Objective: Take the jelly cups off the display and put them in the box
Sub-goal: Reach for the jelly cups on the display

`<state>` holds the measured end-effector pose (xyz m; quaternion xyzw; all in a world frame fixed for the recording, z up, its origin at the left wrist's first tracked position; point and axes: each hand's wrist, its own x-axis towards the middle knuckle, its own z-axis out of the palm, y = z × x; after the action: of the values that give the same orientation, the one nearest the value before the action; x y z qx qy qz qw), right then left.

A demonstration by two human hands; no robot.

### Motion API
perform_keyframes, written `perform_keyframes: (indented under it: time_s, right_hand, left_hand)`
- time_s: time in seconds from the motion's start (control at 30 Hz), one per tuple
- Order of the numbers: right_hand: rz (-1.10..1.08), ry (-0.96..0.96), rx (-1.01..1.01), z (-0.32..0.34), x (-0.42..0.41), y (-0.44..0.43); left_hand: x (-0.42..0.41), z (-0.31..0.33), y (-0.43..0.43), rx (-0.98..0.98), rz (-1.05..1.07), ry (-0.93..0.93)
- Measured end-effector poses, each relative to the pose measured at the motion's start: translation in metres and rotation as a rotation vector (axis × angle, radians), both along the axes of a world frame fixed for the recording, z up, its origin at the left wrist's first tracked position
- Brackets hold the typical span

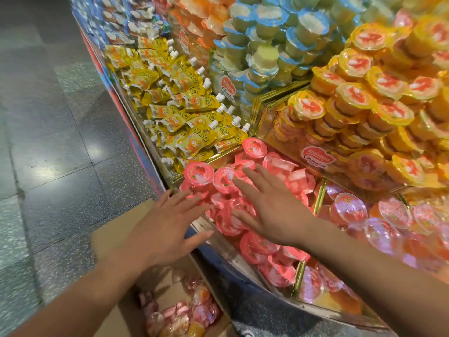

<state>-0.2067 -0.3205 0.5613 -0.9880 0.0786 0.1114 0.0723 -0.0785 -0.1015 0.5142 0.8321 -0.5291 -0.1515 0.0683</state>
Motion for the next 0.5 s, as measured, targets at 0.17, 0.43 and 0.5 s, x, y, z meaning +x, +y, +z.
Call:
perform_keyframes:
  time_s: [0.17, 0.43, 0.5]
  right_hand:
    - [0.047, 0.095, -0.006, -0.004, -0.006, 0.041]
    - [0.112, 0.090, 0.092, -0.043, -0.009, 0.131]
    - [0.113, 0.093, 0.105, -0.067, -0.010, 0.151]
  left_hand:
    - [0.006, 0.005, 0.048, 0.133, 0.086, -0.021]
    - [0.000, -0.023, 0.127, 0.209, 0.155, 0.014]
    - [0.000, -0.040, 0.144, 0.207, 0.165, 0.026]
